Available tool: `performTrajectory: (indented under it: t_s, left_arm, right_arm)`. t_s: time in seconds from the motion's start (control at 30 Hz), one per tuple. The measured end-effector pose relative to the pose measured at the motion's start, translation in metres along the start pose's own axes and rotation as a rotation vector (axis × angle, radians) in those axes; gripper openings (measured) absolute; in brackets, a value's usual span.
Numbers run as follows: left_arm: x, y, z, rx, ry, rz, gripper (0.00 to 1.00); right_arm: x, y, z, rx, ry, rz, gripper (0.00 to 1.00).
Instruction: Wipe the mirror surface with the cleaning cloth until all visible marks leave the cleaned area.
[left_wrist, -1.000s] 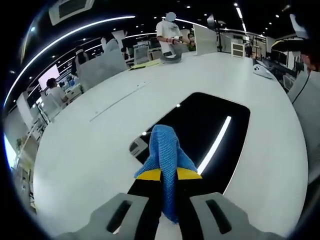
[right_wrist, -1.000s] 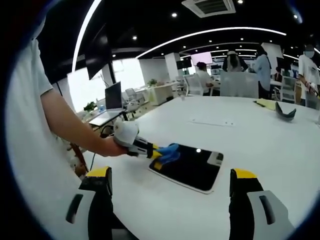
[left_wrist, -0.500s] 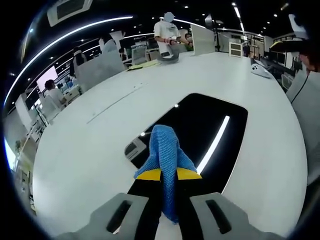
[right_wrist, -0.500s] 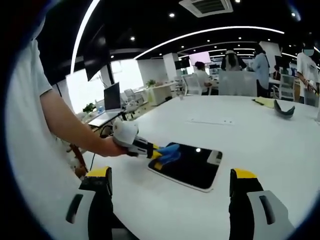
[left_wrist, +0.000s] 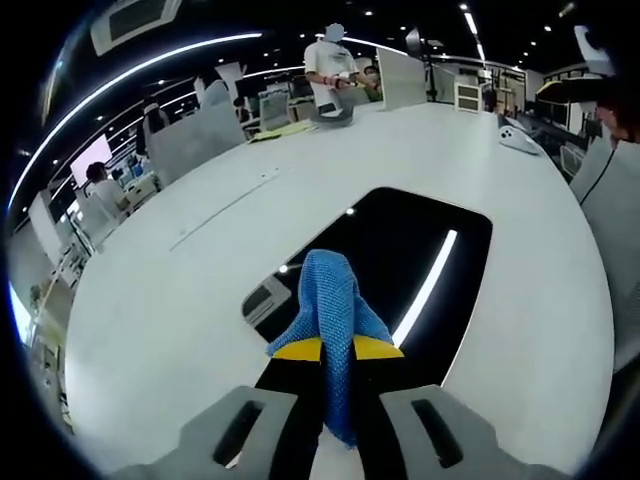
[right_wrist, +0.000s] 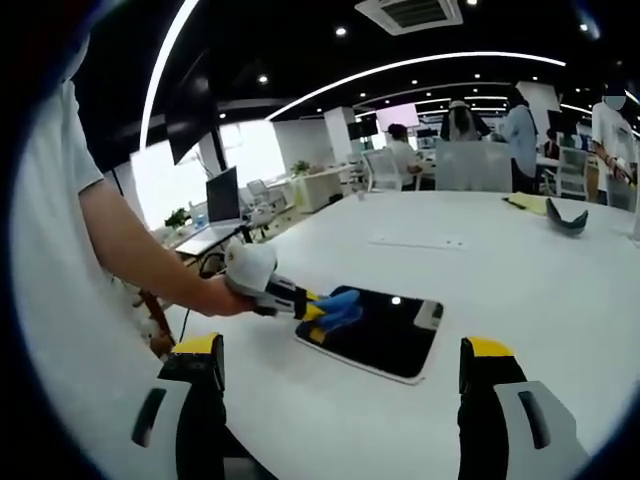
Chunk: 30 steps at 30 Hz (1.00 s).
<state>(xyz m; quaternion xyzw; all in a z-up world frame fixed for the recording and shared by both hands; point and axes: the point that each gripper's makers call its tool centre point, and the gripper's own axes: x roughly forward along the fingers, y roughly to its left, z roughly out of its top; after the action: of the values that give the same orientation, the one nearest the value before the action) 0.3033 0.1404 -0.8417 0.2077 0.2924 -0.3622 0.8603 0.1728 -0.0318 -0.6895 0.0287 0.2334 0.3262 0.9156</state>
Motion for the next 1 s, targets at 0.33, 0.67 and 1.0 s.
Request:
performTrajectory:
  t_s: [0.33, 0.67, 1.0]
  left_arm:
    - [0.004, -0.007, 0.005, 0.006, -0.01, -0.018, 0.06]
    - [0.008, -0.013, 0.009, 0.016, -0.014, -0.031, 0.06]
    - [0.012, -0.021, 0.014, 0.035, -0.016, -0.052, 0.06]
  right_arm:
    - [-0.001, -0.002, -0.003, 0.011, 0.002, -0.005, 0.98]
    - [-0.001, -0.003, -0.002, 0.015, -0.003, -0.003, 0.99]
    - [-0.003, -0.005, -0.001, 0.021, -0.008, -0.008, 0.99]
